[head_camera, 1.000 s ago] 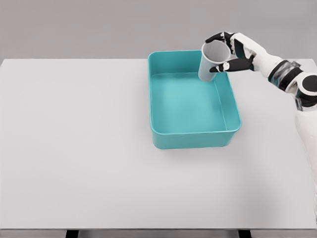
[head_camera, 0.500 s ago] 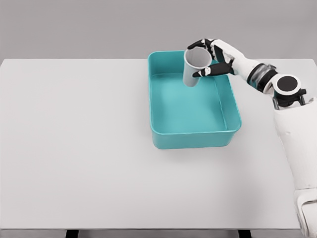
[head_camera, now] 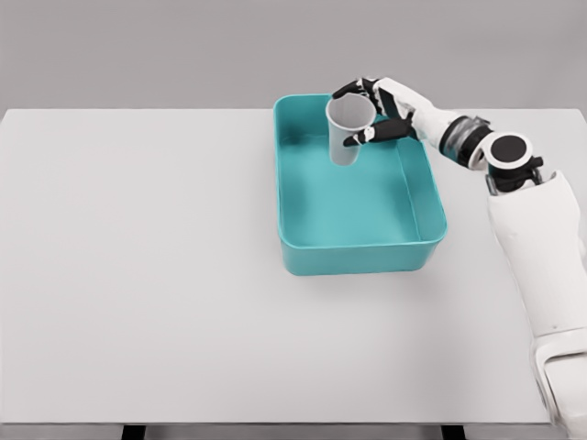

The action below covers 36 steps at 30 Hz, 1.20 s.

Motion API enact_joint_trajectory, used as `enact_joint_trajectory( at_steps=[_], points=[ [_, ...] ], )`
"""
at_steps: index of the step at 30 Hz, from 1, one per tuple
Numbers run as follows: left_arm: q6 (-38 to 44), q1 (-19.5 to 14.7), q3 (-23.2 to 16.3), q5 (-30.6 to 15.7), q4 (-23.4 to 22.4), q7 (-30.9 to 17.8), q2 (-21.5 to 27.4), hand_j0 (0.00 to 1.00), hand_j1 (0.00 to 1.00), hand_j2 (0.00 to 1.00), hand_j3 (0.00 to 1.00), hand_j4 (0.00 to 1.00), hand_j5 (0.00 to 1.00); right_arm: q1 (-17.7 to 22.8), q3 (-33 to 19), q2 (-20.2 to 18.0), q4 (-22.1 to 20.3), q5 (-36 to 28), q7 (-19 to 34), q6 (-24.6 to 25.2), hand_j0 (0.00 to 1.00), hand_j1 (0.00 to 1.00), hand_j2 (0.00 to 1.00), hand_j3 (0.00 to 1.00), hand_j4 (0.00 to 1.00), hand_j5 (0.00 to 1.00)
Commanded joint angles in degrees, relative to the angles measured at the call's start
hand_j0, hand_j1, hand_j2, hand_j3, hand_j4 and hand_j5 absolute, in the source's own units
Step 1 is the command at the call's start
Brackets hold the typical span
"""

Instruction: Put the paper cup into the basket with your right arm

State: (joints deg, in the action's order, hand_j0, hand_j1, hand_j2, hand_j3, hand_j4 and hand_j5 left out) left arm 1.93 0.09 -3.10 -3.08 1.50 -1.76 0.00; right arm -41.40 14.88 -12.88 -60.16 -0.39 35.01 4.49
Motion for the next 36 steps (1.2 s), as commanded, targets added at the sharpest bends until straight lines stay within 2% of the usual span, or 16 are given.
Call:
enact_joint_trajectory(
  at_steps=[1, 17, 21, 23, 24, 36],
  points=[
    [0.0, 0.0, -0.06, 0.0, -0.01, 0.0, 0.0, 1.0, 1.0, 1.0, 1.0, 1.0, 1.0, 0.0, 1.03, 0.05, 1.53, -0.05, -0.01, 0.17, 0.62, 0.62, 0.62, 0.62, 0.62, 0.62],
    [0.0, 0.0, 0.02, 0.0, -0.01, 0.0, 0.0, 1.0, 1.0, 1.0, 1.0, 1.0, 1.0, -1.76, 3.05, 1.11, 3.82, 0.56, -0.01, 0.34, 0.63, 0.63, 0.63, 0.63, 0.63, 0.63],
    [0.0, 0.0, 0.02, 0.0, -0.01, 0.0, 0.0, 1.0, 1.0, 1.0, 1.0, 1.0, 1.0, -1.76, 3.23, 1.11, 3.73, 0.56, -0.01, 0.34, 0.66, 0.66, 0.66, 0.66, 0.66, 0.66],
    [0.0, 0.0, 0.02, 0.0, -0.01, 0.0, 0.0, 1.0, 1.0, 1.0, 1.0, 1.0, 1.0, -1.76, 3.49, 1.11, 3.73, 0.56, -0.01, 0.34, 0.75, 0.75, 0.75, 0.75, 0.75, 0.75],
    [0.0, 0.0, 0.02, 0.0, -0.01, 0.0, 0.0, 1.0, 1.0, 1.0, 1.0, 1.0, 1.0, -1.67, 3.49, 1.11, 3.64, 0.56, -0.01, 0.26, 0.76, 0.76, 0.76, 0.76, 0.76, 0.76],
    [0.0, 0.0, 0.02, 0.0, -0.01, 0.0, 0.0, 1.0, 1.0, 1.0, 1.0, 1.0, 1.0, -1.76, 3.67, 1.02, 3.03, 0.56, -0.01, 0.17, 0.8, 0.8, 0.8, 0.8, 0.8, 0.8]
  ],
)
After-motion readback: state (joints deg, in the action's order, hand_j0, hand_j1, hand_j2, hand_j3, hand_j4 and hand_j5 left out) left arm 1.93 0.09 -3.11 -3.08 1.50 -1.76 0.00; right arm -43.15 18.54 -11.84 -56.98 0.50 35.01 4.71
